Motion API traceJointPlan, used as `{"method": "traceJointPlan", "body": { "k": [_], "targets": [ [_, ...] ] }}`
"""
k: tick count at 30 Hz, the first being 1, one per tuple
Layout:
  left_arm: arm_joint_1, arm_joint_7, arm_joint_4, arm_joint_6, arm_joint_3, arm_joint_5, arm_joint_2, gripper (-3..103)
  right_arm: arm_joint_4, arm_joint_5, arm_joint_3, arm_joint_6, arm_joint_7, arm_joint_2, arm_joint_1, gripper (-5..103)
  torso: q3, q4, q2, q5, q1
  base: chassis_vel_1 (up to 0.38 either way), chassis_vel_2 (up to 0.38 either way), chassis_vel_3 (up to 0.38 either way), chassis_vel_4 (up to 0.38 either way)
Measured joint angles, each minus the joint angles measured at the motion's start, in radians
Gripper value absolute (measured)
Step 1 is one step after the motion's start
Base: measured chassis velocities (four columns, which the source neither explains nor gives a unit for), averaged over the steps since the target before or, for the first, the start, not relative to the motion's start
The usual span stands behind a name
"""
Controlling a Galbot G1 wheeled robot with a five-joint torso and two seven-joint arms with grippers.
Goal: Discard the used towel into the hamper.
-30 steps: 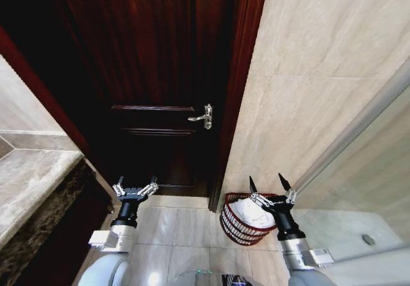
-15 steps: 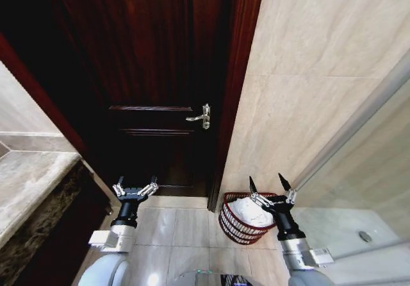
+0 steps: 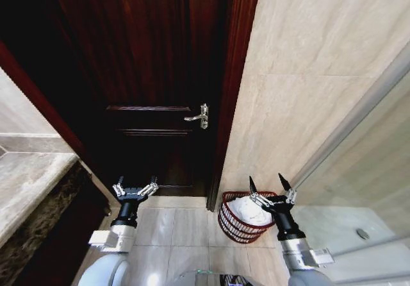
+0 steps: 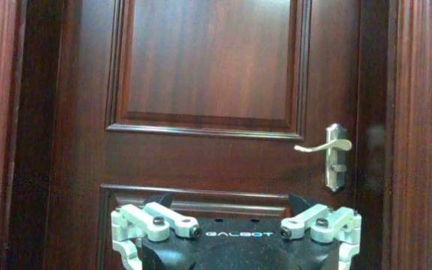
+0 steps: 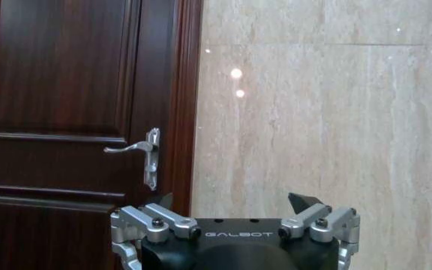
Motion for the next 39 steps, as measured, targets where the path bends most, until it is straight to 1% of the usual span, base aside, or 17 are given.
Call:
{"method": "traceJointPlan", "body": {
  "k": [12,28,34,39],
  "targets": [
    [0.0,0.0,0.0,0.0,0.0,0.0,0.0,100,0.0,0.0,0.0,0.0,0.0,0.0,0.0,100,0.0,0.0001,0.0,0.0001,-0.001,0.132,-0.133,-0.122,0.134],
    [0.0,0.0,0.0,0.0,0.0,0.0,0.0,100,0.0,0.0,0.0,0.0,0.0,0.0,0.0,100,0.0,0.0,0.0,0.0001,0.0,0.085,-0.077,-0.076,0.082],
    [0.0,0.0,0.0,0.0,0.0,0.0,0.0,100,0.0,0.0,0.0,0.0,0.0,0.0,0.0,100,0.0,0.0002,0.0,0.0001,0.0,0.1,-0.056,-0.049,0.1],
    [0.0,0.0,0.0,0.0,0.0,0.0,0.0,100,0.0,0.0,0.0,0.0,0.0,0.0,0.0,100,0.0,-0.0001,0.0,0.0001,0.0,0.05,-0.053,-0.06,0.046]
  ]
}}
